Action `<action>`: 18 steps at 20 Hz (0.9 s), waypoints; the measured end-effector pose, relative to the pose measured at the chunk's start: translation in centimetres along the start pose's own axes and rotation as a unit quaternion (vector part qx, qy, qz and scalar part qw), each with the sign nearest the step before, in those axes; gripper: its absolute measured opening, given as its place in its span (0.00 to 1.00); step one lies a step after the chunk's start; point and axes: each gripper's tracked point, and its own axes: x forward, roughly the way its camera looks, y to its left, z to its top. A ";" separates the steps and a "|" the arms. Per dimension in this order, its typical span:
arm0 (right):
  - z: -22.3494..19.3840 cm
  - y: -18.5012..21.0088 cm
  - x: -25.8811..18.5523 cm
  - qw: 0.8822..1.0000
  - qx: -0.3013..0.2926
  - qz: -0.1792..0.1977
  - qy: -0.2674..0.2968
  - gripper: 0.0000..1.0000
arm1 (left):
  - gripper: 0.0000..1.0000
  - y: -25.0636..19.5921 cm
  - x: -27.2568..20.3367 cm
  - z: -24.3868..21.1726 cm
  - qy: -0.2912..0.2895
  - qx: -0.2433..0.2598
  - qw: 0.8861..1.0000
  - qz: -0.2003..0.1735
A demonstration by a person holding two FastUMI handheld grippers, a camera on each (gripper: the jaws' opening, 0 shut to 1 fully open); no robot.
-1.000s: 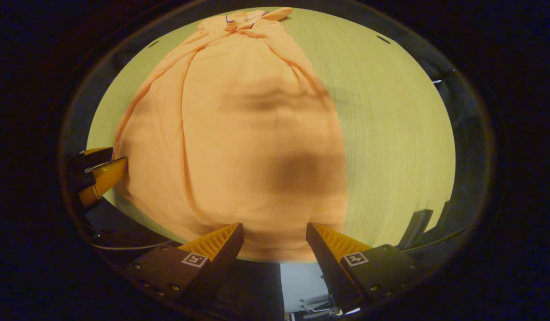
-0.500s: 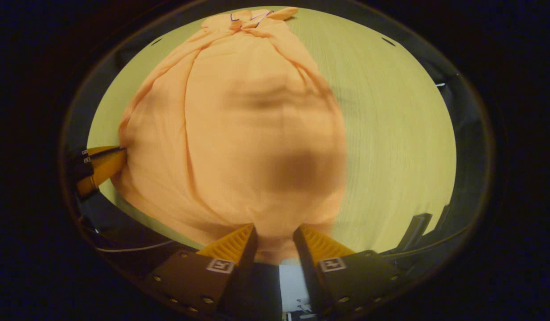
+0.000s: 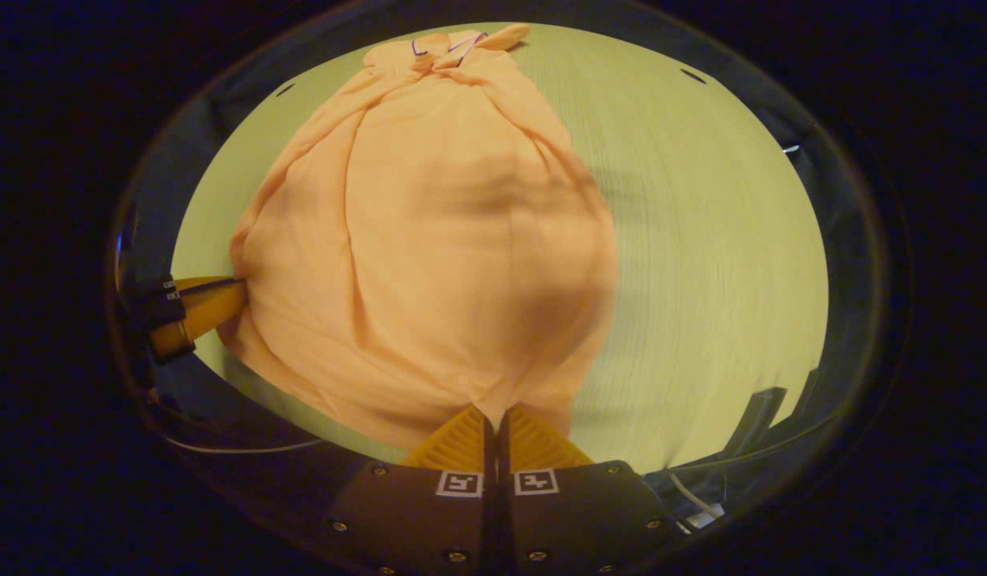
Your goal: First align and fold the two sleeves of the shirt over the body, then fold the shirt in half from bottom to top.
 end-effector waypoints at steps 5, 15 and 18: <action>4.0 0.5 -1.7 0.999 0.009 0.012 -0.040 0.00 | 0.06 1.1 -1.5 3.8 -0.041 -0.033 0.999 0.002; 18.8 -1.3 -6.0 0.989 0.010 0.020 -0.143 0.00 | 0.06 4.4 -2.0 16.3 -0.112 -0.042 0.993 0.007; 24.1 -2.3 -7.8 0.984 0.009 0.018 -0.177 0.00 | 0.07 5.4 -1.7 21.7 -0.137 -0.037 0.990 0.007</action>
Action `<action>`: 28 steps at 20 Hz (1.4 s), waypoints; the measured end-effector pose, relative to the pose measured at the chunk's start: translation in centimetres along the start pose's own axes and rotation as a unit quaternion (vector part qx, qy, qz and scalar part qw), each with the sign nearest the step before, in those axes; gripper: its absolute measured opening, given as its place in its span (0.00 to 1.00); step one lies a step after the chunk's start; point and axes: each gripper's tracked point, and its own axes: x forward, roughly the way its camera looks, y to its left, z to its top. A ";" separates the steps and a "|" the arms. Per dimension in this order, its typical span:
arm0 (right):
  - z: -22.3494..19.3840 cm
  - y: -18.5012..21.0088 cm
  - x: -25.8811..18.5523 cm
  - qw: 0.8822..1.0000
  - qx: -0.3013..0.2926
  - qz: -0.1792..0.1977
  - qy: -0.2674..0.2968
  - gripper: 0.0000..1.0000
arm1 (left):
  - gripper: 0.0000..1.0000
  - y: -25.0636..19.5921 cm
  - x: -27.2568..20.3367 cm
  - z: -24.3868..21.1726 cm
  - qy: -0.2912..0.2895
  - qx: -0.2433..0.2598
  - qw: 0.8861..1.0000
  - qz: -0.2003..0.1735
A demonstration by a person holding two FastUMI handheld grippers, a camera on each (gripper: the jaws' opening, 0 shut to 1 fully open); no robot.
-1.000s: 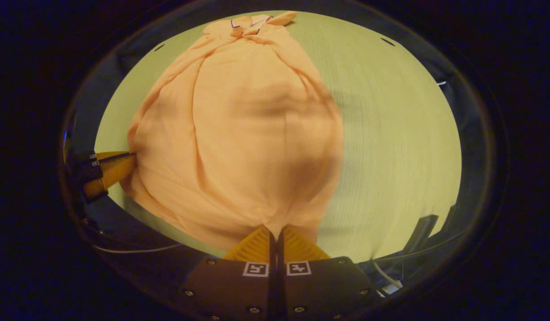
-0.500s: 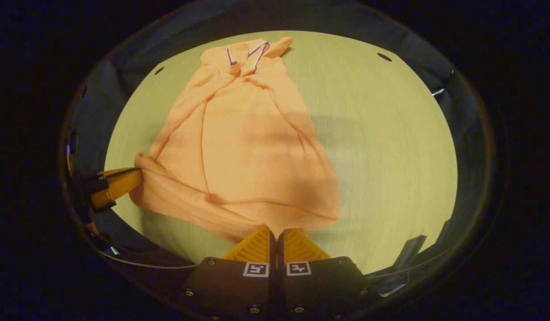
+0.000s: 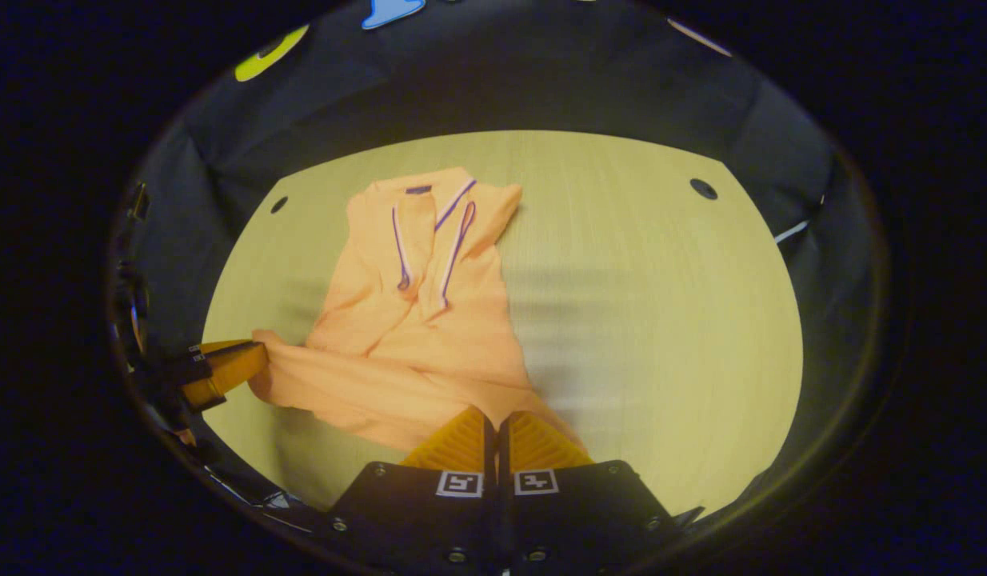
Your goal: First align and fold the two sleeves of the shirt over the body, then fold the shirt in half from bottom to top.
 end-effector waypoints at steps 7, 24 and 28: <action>13.2 -1.0 -0.6 0.997 0.017 0.007 -0.073 0.00 | 0.06 1.4 3.8 11.0 -0.054 0.005 0.999 0.006; 25.2 -3.4 12.7 0.982 0.084 -0.001 -0.170 0.00 | 0.06 6.0 17.5 20.6 -0.124 -0.061 0.990 0.040; 24.5 -3.7 15.1 0.984 0.089 -0.003 -0.156 0.00 | 0.06 6.0 18.6 19.9 -0.120 -0.070 0.989 0.044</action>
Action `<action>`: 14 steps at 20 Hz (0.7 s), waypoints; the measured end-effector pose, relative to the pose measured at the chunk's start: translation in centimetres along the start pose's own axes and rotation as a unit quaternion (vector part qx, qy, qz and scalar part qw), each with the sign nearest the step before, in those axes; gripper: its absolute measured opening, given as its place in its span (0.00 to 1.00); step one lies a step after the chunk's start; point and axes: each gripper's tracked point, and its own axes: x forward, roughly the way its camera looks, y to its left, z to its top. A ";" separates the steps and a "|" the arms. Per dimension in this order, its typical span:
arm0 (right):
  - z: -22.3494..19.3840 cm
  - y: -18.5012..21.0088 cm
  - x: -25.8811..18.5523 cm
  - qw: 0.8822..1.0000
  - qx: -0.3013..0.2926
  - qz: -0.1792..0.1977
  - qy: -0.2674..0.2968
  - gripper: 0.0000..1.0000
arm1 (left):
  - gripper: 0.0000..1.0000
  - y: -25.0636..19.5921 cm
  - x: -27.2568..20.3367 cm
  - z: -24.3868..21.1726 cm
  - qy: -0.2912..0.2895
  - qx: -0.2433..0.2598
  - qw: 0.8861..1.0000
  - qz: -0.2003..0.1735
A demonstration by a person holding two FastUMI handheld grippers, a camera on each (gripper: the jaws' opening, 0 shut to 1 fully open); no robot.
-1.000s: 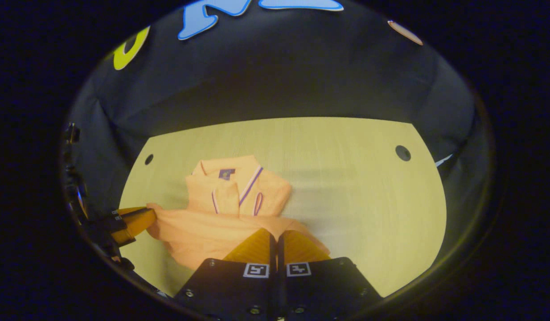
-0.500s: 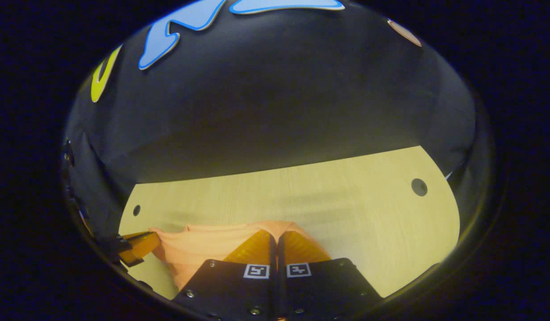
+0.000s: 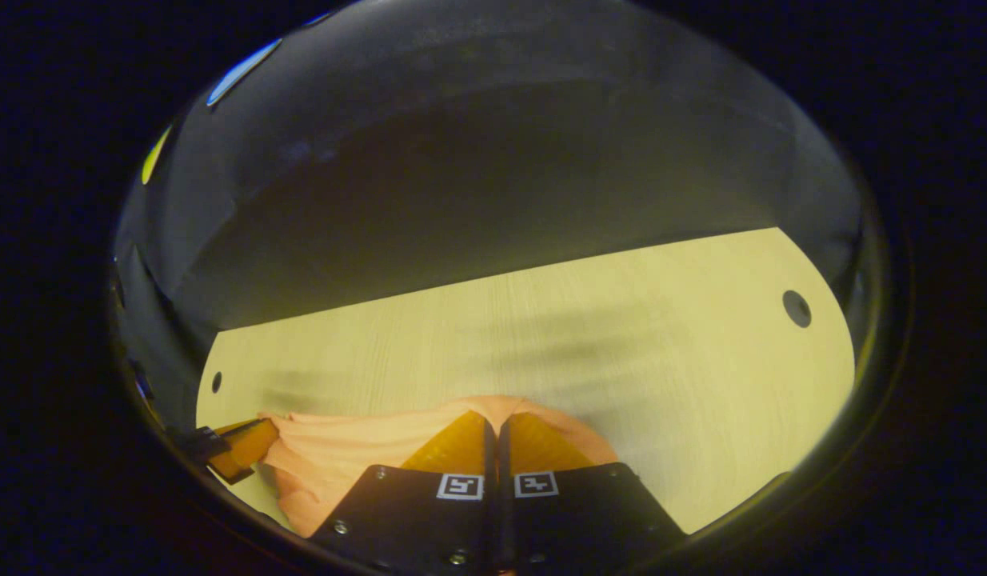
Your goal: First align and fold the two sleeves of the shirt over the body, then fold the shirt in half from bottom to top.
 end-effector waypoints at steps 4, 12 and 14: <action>-0.7 0.5 0.8 1.000 -0.017 -0.012 0.005 0.00 | 0.07 -0.1 0.1 -0.1 -0.006 -0.008 1.000 0.003; 0.1 1.5 -3.2 1.000 -0.016 0.000 -0.018 0.48 | 0.61 0.7 -3.1 1.4 -0.026 -0.030 0.999 -0.001; 1.0 1.9 -5.8 0.999 -0.020 -0.002 -0.034 0.48 | 0.62 0.8 -5.7 2.8 -0.041 -0.028 0.999 -0.002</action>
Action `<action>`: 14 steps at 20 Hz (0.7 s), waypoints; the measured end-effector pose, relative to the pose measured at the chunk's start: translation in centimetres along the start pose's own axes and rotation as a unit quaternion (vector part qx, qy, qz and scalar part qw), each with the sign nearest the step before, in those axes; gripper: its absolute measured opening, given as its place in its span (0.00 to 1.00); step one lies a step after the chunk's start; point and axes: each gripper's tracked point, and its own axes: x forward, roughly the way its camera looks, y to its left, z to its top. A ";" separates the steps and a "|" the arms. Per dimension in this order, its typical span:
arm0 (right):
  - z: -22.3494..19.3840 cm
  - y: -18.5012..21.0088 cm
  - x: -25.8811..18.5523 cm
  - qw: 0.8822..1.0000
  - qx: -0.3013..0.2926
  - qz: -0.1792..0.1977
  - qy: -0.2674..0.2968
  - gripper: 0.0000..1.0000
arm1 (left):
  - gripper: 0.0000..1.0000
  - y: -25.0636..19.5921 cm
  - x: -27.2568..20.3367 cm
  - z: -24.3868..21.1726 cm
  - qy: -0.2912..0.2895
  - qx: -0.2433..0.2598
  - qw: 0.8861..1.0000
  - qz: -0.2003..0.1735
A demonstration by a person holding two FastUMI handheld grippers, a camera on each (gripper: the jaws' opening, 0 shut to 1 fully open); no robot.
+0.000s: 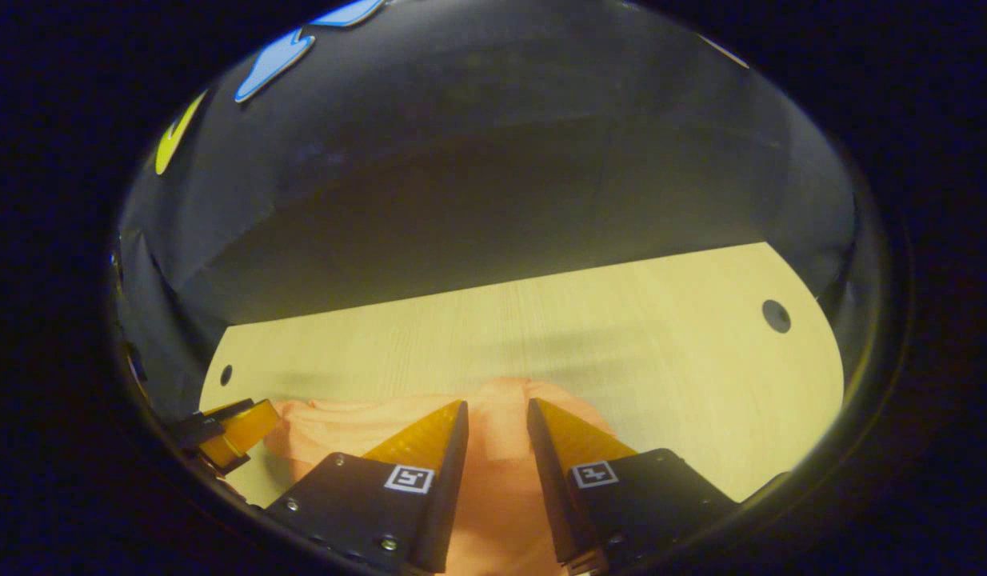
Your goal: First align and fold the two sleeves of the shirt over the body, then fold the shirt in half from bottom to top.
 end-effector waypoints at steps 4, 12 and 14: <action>1.4 1.2 -6.6 1.000 -0.012 0.007 -0.024 0.48 | 0.62 -0.6 -7.3 2.9 -0.034 0.005 0.999 -0.007; 2.0 4.2 -21.4 0.994 -0.041 0.028 -0.100 0.48 | 0.61 -0.3 -24.8 5.3 -0.106 0.020 0.994 -0.016; 1.8 4.9 -24.6 0.991 -0.047 0.033 -0.121 0.48 | 0.57 -0.1 -28.0 5.4 -0.121 0.022 0.992 -0.018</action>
